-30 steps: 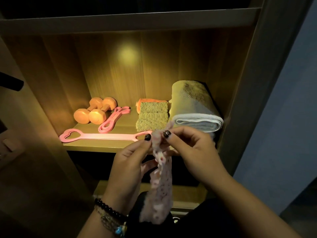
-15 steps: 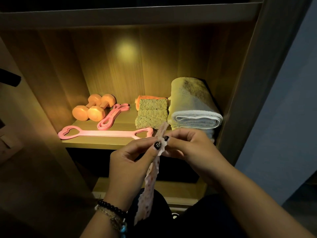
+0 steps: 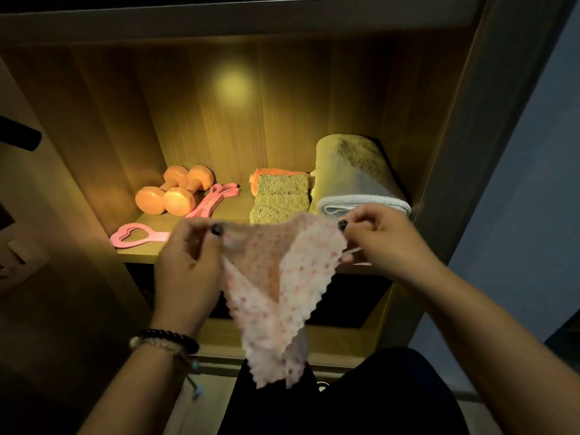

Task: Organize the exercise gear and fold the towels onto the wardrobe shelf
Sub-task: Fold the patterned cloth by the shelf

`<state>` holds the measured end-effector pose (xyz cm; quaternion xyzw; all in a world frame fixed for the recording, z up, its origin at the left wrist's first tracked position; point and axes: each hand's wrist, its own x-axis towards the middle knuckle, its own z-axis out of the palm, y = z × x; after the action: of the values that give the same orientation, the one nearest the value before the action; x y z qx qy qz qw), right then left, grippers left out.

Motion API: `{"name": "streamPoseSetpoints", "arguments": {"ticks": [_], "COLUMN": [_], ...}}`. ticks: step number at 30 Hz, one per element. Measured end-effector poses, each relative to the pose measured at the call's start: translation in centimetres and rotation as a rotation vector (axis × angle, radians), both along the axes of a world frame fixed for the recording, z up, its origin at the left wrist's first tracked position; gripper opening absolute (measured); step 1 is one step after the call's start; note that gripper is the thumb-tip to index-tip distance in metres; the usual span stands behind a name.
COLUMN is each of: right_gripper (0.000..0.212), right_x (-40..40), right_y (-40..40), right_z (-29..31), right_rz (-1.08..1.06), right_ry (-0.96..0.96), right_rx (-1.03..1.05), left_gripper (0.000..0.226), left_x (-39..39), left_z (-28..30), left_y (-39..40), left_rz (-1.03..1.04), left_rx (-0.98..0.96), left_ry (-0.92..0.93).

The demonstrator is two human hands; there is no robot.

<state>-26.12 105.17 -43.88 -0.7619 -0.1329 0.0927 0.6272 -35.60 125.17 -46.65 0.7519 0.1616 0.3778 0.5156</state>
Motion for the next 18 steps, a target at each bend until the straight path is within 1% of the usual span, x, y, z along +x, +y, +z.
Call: {"name": "streamPoseSetpoints", "arguments": {"ticks": [2, 3, 4, 5, 7, 8, 9, 11, 14, 16, 18], "right_gripper": [0.009, 0.008, 0.009, 0.015, 0.037, 0.043, 0.045, 0.037, 0.014, 0.008, 0.012], "right_x": [1.4, 1.7, 1.6, 1.4, 0.2, -0.6, -1.3, -2.3, -2.9, -2.7, -2.1], "right_y": [-1.1, -1.2, -1.0, -0.5, 0.9, 1.7, 2.4, 3.5, 4.4, 4.6, 4.5], "right_z": [0.4, 0.5, 0.6, 0.7, 0.7, 0.9, 0.9, 0.8, 0.3, 0.0, -0.1], "right_rz": [-0.082, -0.1, -0.097, -0.062, 0.107, 0.205, 0.286, 0.387, 0.47, 0.457, 0.376], "right_ry": [-0.279, -0.406, -0.497, -0.545, -0.531, -0.475, -0.408, -0.304, -0.273, -0.251, -0.228], "right_rx": [-0.355, -0.529, -0.624, -0.626, -0.48, -0.369, -0.262, -0.097, 0.025, 0.076, 0.109], "left_gripper": [0.008, 0.008, 0.01, 0.012, 0.015, 0.015, 0.014, 0.014, 0.016, 0.032, 0.054], "left_x": [0.1, 0.2, 0.3, 0.4, 0.6, 0.7, 0.7, 0.6, 0.0, -0.6, -1.2], "left_z": [1.0, 1.5, 1.8, 2.0, 2.2, 2.3, 2.4, 2.5, 2.1, 1.6, 0.9], "left_y": [1.4, 1.7, 1.7, 1.5, 0.7, 0.4, 0.1, -0.2, -0.3, -0.2, 0.3], "left_rz": [0.078, 0.077, 0.051, -0.001, -0.109, -0.145, -0.17, -0.192, -0.162, -0.148, -0.141], "left_rx": [0.1, 0.179, 0.261, 0.327, 0.418, 0.45, 0.47, 0.483, 0.411, 0.305, 0.237], "left_ry": [-0.073, -0.107, -0.131, -0.141, -0.165, -0.191, -0.217, -0.265, -0.312, -0.306, -0.251]}}
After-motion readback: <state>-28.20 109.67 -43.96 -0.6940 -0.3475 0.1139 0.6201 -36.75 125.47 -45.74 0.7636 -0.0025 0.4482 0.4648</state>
